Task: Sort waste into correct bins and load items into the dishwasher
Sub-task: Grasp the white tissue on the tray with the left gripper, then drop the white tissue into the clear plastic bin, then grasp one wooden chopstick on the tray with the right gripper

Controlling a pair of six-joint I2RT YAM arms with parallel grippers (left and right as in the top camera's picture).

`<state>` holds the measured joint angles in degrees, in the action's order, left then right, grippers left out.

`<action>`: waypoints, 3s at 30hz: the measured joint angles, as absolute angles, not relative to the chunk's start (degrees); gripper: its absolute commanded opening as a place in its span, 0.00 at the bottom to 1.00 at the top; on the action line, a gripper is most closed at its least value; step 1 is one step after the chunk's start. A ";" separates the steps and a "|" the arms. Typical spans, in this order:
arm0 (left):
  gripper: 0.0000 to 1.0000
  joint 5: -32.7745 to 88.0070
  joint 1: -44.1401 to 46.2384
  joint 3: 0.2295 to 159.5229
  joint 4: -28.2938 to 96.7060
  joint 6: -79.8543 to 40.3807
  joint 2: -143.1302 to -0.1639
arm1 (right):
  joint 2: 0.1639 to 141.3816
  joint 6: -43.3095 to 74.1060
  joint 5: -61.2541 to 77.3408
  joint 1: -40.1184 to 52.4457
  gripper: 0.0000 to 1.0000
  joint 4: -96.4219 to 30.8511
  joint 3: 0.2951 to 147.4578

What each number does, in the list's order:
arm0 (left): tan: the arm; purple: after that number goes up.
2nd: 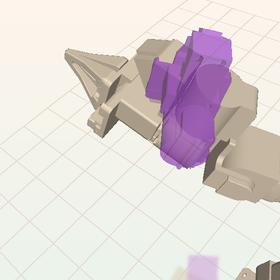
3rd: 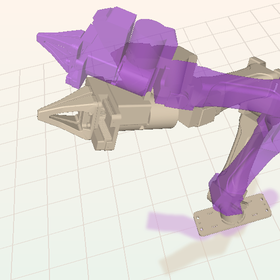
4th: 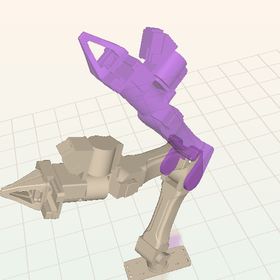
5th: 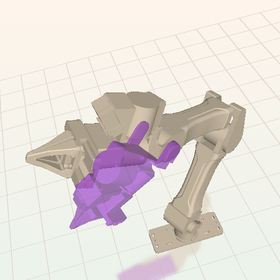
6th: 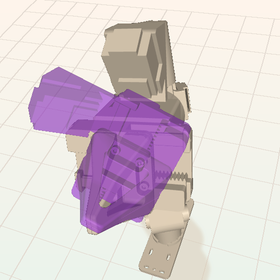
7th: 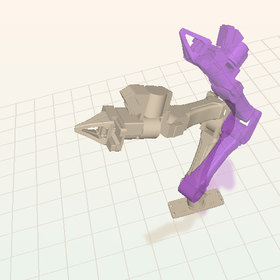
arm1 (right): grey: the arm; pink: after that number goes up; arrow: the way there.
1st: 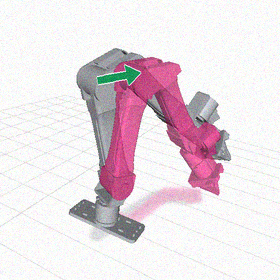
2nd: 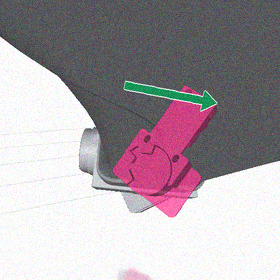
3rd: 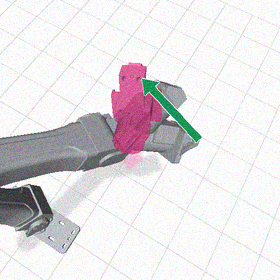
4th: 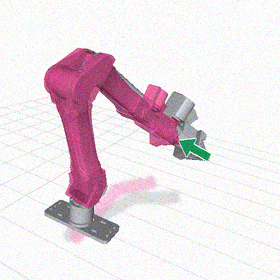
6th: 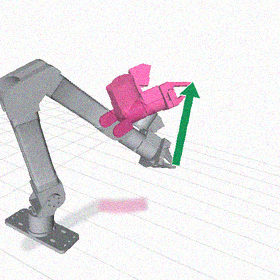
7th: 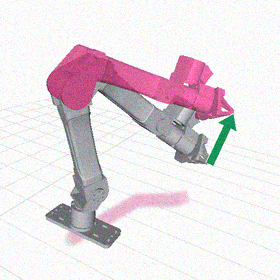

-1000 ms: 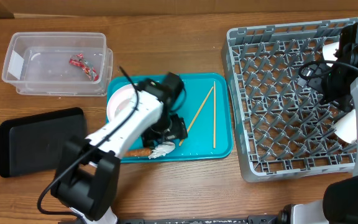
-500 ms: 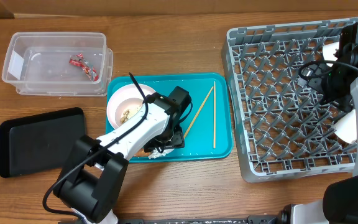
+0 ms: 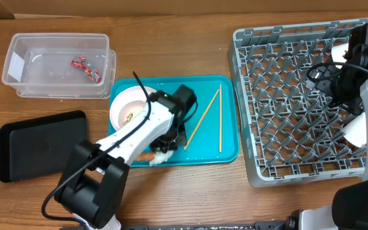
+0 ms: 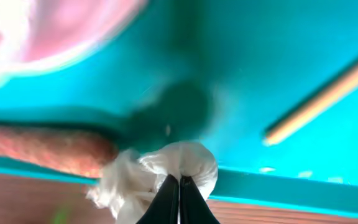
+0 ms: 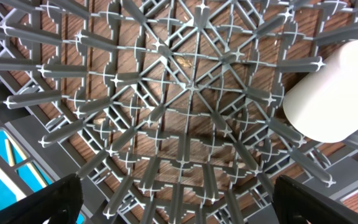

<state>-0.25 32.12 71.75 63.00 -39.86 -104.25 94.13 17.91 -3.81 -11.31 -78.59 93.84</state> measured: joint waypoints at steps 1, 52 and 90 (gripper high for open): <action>0.04 -0.49 31.66 73.60 64.25 -39.42 -104.20 | 94.13 17.93 -3.79 -11.31 1.00 -78.61 93.84; 0.90 0.27 -10.48 106.76 86.87 -24.97 -105.84 | 96.73 14.83 9.85 17.43 0.93 -64.66 93.86; 0.91 0.89 -10.11 106.76 86.15 -24.97 -105.84 | 125.64 36.05 3.57 35.99 0.21 -65.12 93.86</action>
<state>0.89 -10.11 106.76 86.15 -24.97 -105.84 125.64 36.05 3.57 35.99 -65.12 93.86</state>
